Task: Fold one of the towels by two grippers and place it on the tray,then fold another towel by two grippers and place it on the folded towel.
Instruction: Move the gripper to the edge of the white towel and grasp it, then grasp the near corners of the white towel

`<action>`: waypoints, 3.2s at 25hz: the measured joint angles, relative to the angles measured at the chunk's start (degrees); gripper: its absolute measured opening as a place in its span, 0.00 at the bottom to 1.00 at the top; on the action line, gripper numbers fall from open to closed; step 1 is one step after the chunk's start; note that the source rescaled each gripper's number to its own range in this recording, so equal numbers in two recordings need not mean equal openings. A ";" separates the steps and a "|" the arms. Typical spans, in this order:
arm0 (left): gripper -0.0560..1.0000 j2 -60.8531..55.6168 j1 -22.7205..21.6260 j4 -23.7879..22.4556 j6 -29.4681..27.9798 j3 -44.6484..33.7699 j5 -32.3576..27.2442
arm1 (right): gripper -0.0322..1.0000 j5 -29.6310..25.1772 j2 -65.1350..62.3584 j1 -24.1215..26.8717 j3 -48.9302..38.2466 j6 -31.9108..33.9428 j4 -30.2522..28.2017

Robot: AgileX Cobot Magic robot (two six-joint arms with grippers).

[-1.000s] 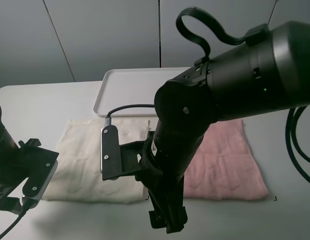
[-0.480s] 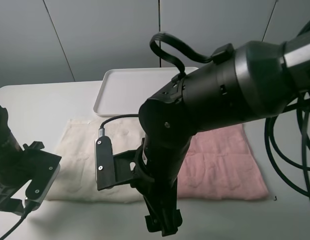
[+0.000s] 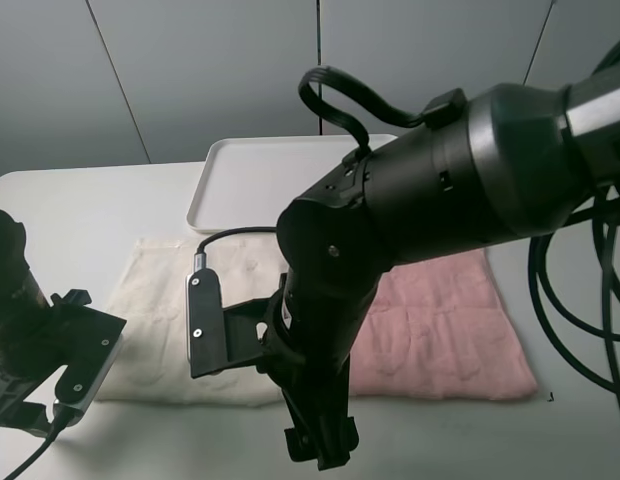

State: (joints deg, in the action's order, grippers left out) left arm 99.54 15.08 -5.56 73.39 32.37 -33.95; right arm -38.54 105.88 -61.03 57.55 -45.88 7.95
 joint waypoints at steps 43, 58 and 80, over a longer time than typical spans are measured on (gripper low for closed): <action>0.99 0.22 0.00 0.00 0.00 0.11 -0.09 | 0.89 -6.84 16.72 -5.71 13.39 10.95 -10.67; 0.99 0.22 0.11 0.00 0.00 0.11 0.17 | 0.04 -3.09 16.98 -5.81 13.55 16.05 -16.43; 0.07 0.59 0.11 -0.42 -1.29 0.11 4.78 | 0.04 -2.91 16.98 -5.81 13.55 23.36 -16.73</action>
State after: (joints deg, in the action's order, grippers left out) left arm 100.13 15.18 -5.98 72.10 32.48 -29.17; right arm -41.45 122.86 -66.83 71.10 -22.52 -8.79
